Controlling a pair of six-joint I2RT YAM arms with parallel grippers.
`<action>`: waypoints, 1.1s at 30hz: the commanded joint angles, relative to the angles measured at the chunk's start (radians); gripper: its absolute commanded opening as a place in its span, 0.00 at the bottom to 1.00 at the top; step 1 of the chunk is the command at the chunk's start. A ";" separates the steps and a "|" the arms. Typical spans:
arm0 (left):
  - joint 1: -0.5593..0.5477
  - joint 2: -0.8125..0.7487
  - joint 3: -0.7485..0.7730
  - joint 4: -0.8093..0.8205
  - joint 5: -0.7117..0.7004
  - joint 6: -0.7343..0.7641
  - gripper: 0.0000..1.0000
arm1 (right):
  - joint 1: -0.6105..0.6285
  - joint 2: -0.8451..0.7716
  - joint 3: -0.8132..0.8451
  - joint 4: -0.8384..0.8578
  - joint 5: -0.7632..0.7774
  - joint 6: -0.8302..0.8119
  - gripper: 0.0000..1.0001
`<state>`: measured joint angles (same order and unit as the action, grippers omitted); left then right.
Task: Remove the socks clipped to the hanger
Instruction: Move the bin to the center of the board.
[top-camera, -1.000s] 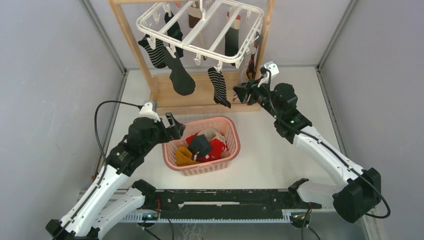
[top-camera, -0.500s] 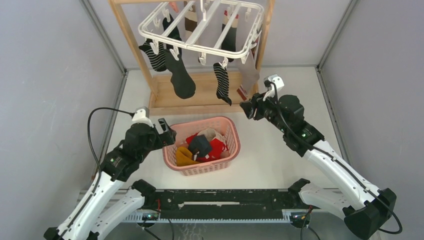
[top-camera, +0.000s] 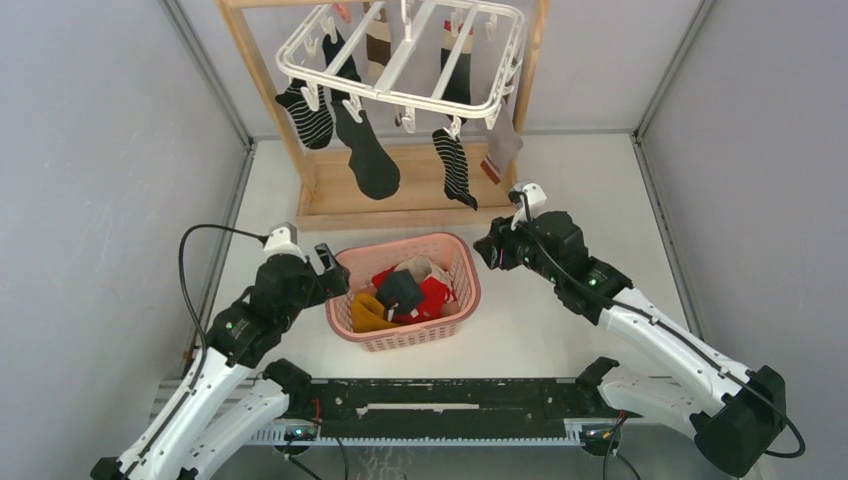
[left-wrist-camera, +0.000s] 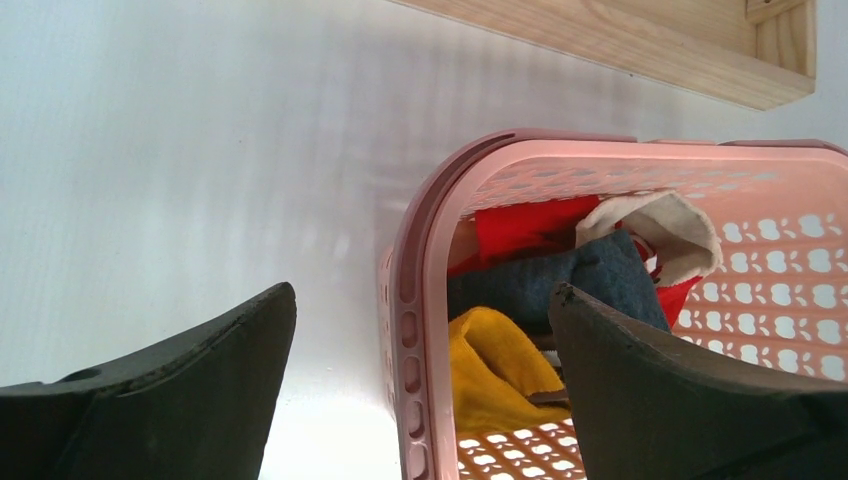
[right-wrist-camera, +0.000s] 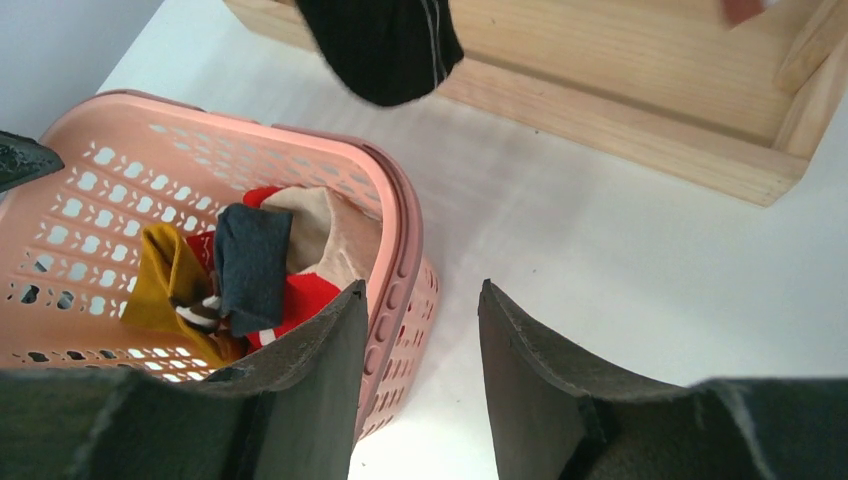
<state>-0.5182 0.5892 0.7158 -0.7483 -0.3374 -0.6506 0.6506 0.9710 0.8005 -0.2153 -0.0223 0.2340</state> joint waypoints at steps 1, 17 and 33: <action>0.006 0.008 -0.037 0.059 -0.004 -0.018 1.00 | 0.025 -0.014 0.000 0.021 0.022 0.028 0.52; 0.006 0.136 -0.071 0.180 0.064 -0.002 0.92 | 0.035 -0.017 -0.027 0.040 0.022 0.043 0.52; 0.006 0.287 -0.004 0.278 0.113 0.017 0.45 | 0.042 -0.035 -0.054 0.043 0.035 0.055 0.52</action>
<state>-0.5137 0.8402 0.6643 -0.4988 -0.2501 -0.6472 0.6830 0.9569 0.7464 -0.2127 -0.0078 0.2749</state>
